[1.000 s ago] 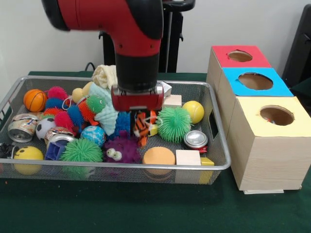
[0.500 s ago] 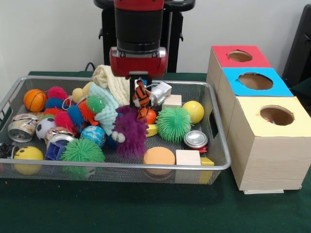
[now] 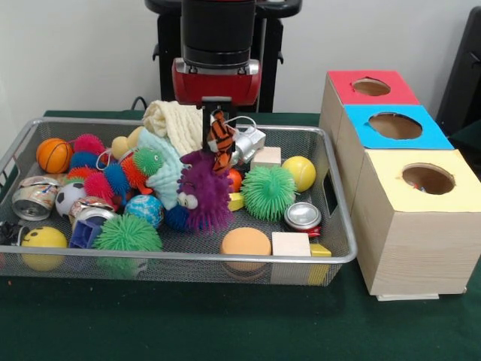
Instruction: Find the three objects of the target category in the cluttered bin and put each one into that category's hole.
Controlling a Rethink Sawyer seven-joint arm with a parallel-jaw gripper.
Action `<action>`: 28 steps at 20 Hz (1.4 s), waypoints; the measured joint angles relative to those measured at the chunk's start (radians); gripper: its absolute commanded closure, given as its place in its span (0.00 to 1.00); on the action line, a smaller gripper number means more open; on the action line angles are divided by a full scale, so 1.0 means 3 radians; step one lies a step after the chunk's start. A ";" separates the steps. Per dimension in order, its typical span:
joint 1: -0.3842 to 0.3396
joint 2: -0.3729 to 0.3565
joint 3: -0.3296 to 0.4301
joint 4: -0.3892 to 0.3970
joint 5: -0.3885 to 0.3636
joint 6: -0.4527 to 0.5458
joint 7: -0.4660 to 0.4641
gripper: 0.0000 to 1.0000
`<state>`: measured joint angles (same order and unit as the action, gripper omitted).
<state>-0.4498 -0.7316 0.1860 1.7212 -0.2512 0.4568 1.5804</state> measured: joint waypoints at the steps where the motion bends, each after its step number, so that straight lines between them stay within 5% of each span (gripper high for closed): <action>1: 0.0000 0.0001 -0.0006 0.0009 0.0001 0.0000 0.0000 1.00; 5: 0.0001 0.0007 -0.0056 0.0111 0.0001 -0.0003 0.0000 1.00; 6: 0.0008 0.0011 -0.0102 0.0193 0.0001 -0.0029 0.0000 0.00; 28: 0.0145 0.0059 -0.0350 0.0415 0.0246 -0.0100 0.0001 0.00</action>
<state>-0.4062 -0.7140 0.0810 1.8458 -0.1774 0.4267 1.5806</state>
